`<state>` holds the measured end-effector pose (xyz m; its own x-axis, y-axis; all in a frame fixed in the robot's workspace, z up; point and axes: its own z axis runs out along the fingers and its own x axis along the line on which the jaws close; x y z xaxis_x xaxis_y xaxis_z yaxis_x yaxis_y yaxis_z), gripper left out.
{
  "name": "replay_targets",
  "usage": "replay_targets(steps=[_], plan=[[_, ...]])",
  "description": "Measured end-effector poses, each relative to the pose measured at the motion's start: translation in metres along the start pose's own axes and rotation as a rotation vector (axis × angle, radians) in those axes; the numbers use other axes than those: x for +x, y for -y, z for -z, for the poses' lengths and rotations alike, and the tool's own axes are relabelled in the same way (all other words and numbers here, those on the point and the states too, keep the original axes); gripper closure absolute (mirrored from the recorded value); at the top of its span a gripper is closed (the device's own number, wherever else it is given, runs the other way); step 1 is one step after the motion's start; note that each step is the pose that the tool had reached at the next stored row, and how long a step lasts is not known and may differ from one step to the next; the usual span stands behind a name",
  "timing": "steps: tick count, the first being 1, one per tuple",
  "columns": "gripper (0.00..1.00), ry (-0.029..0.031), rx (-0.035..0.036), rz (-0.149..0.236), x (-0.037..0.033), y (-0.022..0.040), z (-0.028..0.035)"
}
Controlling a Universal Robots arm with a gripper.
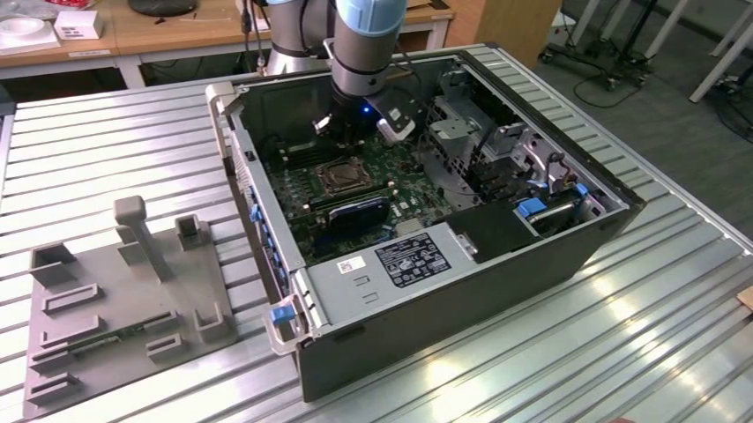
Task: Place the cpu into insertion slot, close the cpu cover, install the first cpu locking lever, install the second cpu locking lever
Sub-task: 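Install the first cpu locking lever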
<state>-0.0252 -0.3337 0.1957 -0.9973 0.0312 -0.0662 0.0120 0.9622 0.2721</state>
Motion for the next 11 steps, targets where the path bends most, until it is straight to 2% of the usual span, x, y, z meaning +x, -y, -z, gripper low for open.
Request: replay_targets(steps=[5,11], plan=[[0.89,0.0001,0.0011,0.000,0.0000,0.0000,0.0000],[0.89,0.0002,0.0075,0.001,-0.0001,-0.0005,0.0016]])
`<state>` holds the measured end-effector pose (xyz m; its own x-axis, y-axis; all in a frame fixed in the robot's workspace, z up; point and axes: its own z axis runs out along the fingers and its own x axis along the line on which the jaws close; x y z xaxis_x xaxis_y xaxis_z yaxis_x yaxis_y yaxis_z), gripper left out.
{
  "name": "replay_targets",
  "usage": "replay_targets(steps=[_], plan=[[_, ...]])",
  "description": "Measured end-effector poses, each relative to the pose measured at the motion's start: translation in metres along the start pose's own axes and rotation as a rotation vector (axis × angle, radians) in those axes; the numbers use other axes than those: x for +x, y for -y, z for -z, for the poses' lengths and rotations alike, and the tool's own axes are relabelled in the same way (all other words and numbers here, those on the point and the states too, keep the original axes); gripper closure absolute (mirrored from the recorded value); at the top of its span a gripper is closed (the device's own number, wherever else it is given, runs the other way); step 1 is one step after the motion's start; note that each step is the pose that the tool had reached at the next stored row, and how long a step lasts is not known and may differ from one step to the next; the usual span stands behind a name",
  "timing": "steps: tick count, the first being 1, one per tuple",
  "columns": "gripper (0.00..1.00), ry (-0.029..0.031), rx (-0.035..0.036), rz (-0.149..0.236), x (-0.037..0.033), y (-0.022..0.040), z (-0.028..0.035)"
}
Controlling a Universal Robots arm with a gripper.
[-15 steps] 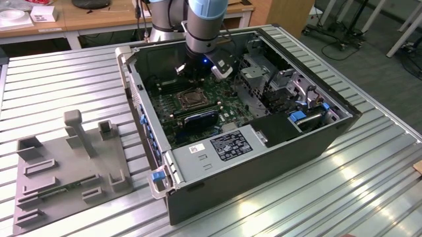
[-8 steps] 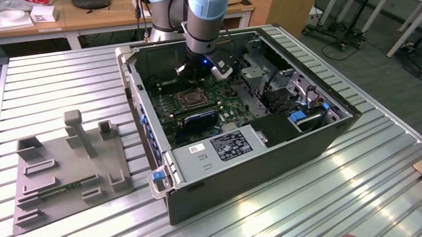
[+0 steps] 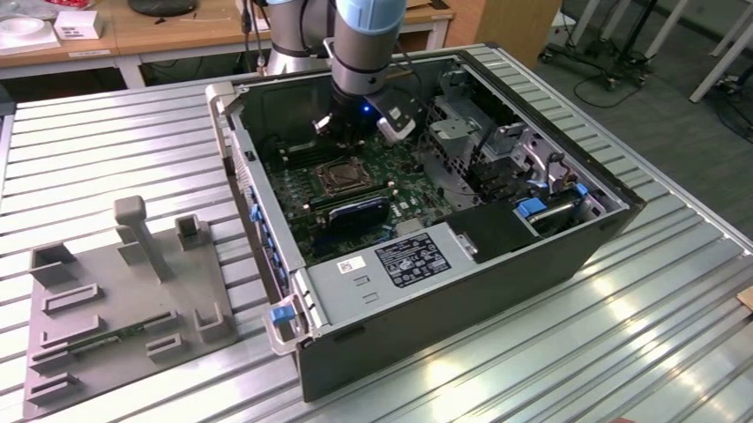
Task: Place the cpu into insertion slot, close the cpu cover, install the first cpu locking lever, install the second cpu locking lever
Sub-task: 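Install the first cpu locking lever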
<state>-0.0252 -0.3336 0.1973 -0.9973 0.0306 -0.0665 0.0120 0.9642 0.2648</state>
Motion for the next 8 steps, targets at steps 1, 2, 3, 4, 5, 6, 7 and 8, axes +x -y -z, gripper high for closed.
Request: replay_targets(steps=[1,2,3,4,5,6,7,8], plan=[[0.89,0.0000,0.0010,0.000,0.0000,-0.0001,0.0003],[0.89,0.0001,0.0026,0.000,0.0000,-0.0001,0.0005],[0.89,0.0001,0.0039,0.000,0.0000,-0.0001,0.0005],[0.89,0.0001,0.0051,0.000,0.0001,-0.0001,0.0005],[0.89,0.0002,0.0064,0.000,0.0002,-0.0002,0.0005],[0.89,0.0004,0.0079,0.000,0.0004,-0.0003,0.0005],[0.89,0.0006,0.0092,0.001,0.0007,-0.0005,0.0005],[0.89,0.0012,0.0094,0.001,0.0013,-0.0005,0.0005]])
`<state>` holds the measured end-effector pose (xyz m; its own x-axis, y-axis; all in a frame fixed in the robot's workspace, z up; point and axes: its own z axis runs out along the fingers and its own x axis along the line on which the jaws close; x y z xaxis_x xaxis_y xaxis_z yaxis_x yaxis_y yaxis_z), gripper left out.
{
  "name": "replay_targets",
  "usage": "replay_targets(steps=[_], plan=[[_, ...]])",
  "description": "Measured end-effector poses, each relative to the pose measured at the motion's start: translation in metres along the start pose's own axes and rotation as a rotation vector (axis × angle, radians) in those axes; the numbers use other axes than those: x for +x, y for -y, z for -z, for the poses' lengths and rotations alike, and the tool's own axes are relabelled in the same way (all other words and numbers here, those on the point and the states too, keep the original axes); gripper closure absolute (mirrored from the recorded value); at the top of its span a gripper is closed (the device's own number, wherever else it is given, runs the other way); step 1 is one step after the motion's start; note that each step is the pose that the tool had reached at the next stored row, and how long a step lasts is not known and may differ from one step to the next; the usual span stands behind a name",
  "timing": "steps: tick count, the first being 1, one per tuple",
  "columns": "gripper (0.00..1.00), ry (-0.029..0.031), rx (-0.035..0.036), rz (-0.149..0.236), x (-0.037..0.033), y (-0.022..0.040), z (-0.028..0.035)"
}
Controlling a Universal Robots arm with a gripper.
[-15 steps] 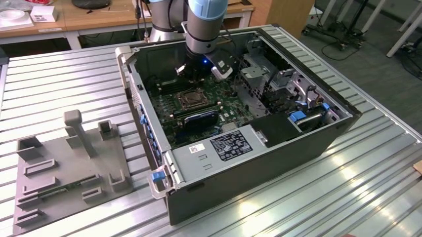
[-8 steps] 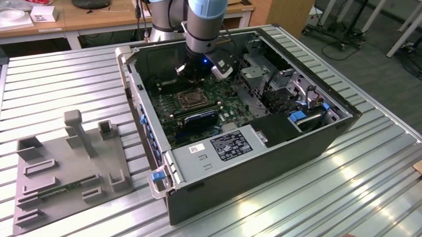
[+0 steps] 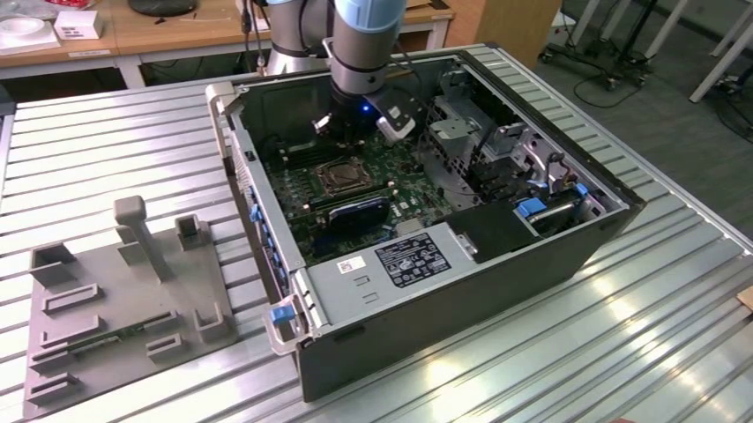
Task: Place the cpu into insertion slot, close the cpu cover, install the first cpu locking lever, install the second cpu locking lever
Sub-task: 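Install the first cpu locking lever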
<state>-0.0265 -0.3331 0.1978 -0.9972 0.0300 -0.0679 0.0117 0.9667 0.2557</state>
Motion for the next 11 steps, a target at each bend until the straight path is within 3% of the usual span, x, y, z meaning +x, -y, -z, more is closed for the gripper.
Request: replay_targets(steps=[11], plan=[[0.89,0.0017,0.0001,0.001,0.0023,-0.0025,-0.0005]])
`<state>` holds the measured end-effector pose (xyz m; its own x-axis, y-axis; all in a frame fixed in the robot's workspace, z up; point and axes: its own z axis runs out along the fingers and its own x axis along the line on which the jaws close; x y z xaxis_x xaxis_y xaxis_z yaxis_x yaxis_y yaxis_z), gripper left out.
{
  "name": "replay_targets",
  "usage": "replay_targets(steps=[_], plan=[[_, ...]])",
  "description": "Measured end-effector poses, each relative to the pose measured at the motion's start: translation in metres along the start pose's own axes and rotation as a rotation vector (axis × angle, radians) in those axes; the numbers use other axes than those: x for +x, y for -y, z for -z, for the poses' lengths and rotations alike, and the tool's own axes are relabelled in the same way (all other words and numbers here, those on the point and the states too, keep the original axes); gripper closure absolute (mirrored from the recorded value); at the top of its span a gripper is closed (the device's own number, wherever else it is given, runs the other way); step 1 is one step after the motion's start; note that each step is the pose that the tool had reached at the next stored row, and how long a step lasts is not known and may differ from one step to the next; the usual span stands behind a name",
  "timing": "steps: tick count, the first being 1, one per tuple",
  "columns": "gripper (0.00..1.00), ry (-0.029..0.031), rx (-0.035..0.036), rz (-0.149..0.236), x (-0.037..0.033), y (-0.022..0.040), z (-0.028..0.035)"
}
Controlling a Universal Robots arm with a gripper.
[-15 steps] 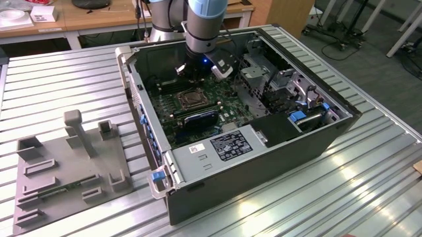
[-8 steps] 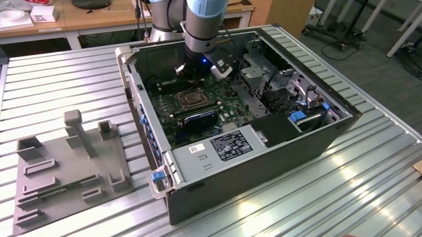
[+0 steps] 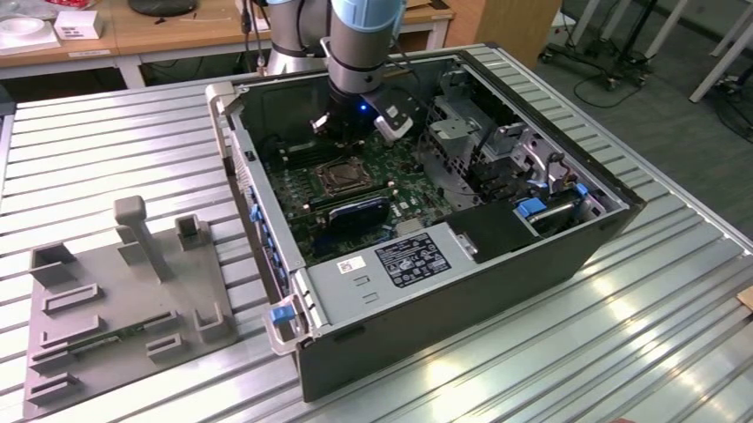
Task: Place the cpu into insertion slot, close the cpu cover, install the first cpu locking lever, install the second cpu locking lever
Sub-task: 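Install the first cpu locking lever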
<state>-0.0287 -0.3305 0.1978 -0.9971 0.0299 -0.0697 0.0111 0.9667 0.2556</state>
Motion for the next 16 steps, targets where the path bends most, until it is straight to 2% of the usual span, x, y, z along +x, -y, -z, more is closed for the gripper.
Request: replay_targets(steps=[2,4,16], plan=[[0.89,0.0000,-0.0001,0.000,0.0001,0.0000,0.0000],[0.89,0.0000,-0.0001,0.000,0.0001,-0.0033,-0.0009],[0.89,0.0002,-0.0011,0.000,0.0001,-0.0038,-0.0012]])
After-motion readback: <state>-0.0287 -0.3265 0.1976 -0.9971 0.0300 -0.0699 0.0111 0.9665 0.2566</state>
